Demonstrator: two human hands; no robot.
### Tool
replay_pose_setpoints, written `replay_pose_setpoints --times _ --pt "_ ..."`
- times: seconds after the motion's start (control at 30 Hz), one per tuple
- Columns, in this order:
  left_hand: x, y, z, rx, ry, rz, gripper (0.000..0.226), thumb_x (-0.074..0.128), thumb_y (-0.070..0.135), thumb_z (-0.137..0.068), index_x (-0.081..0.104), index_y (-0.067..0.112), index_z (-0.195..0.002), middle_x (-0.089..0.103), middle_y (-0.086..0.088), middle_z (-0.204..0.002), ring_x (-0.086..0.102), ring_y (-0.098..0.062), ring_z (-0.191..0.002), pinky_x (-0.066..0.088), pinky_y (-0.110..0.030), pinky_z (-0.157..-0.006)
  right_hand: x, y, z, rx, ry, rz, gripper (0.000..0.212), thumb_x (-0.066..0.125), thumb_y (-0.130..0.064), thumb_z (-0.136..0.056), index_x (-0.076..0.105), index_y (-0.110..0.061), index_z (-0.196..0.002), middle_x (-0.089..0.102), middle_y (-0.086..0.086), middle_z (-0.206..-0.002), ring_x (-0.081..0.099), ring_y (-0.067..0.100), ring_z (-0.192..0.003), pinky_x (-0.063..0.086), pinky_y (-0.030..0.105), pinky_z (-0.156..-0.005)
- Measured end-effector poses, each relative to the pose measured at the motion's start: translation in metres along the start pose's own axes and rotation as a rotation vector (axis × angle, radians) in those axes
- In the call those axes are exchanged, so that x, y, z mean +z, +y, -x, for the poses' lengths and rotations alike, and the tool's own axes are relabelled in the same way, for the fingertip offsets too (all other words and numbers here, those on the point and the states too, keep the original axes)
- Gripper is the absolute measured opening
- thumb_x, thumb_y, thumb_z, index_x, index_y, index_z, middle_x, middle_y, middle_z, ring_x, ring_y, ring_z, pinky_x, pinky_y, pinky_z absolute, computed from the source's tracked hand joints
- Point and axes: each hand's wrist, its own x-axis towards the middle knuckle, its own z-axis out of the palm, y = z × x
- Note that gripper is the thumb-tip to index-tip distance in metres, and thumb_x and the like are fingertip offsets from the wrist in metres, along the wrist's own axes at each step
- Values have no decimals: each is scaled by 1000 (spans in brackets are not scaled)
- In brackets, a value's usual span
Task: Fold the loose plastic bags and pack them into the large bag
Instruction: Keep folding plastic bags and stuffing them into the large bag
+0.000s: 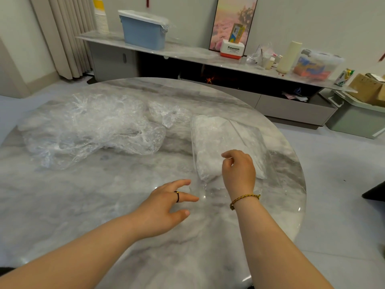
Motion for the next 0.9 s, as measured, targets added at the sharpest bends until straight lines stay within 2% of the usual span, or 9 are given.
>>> replay_pose_setpoints --times 0.13,0.2,0.27,0.37,0.5,0.6,0.7,0.8,0.9 --pt "-17 -7 6 -43 128 -86 37 39 42 -84 56 35 -115 32 27 -126 31 -1 -130 15 -2 -98 -15 -12 9 38 49 -122 25 41 5 -84 64 -1 -74 60 6 -72 48 18 -66 33 22 -54" --pt "-29 -16 8 -85 205 -179 55 31 43 -76 58 26 -120 43 17 -132 35 -5 -130 18 -5 -96 -21 -18 15 -1 58 -148 25 42 7 -82 64 0 -70 58 5 -67 44 16 -58 29 19 -51" --pt "-44 -29 14 -159 273 -275 48 35 40 -86 55 23 -126 42 7 -141 36 -9 -131 20 -12 -100 -23 -25 21 -68 69 -176 25 43 10 -80 65 1 -70 61 8 -69 42 10 -54 29 18 -51" --pt "-64 -56 24 -284 369 -421 39 40 25 -97 43 22 -136 32 4 -148 28 -14 -137 16 -21 -108 -15 -39 29 -208 66 -211 25 44 4 -81 68 3 -75 66 10 -74 45 1 -58 33 14 -55" --pt "-76 -87 39 -473 381 -551 49 31 32 -99 18 23 -146 10 3 -155 12 -15 -142 7 -26 -113 11 -67 27 -423 -52 -148 28 44 -6 -78 71 1 -85 69 10 -83 61 20 -78 37 3 -73" --pt "-72 -99 44 -532 355 -559 52 26 35 -99 10 22 -147 1 2 -156 5 -14 -143 2 -26 -114 33 -94 1 -305 -334 4 35 42 1 -90 58 -5 -121 57 9 -124 50 23 -116 32 12 -90" --pt "-68 -104 44 -537 363 -526 52 24 37 -99 11 23 -147 3 1 -156 4 -13 -143 0 -27 -114 56 -115 -32 -61 -537 65 51 36 1 -93 33 -14 -141 41 9 -141 44 25 -124 38 30 -99" --pt "-69 -108 41 -514 351 -560 52 12 41 -98 9 25 -148 1 3 -156 1 -10 -143 -2 -27 -115 88 -119 -62 57 -613 118 57 34 2 -93 22 -17 -146 48 13 -130 51 29 -112 43 32 -89" --pt "-68 -113 40 -510 359 -553 79 -13 50 -75 11 27 -147 2 6 -156 0 -8 -143 -5 -27 -113 118 -122 -81 155 -649 79 60 28 1 -95 13 -21 -148 45 5 -80 44 19 -67 38 24 -58"
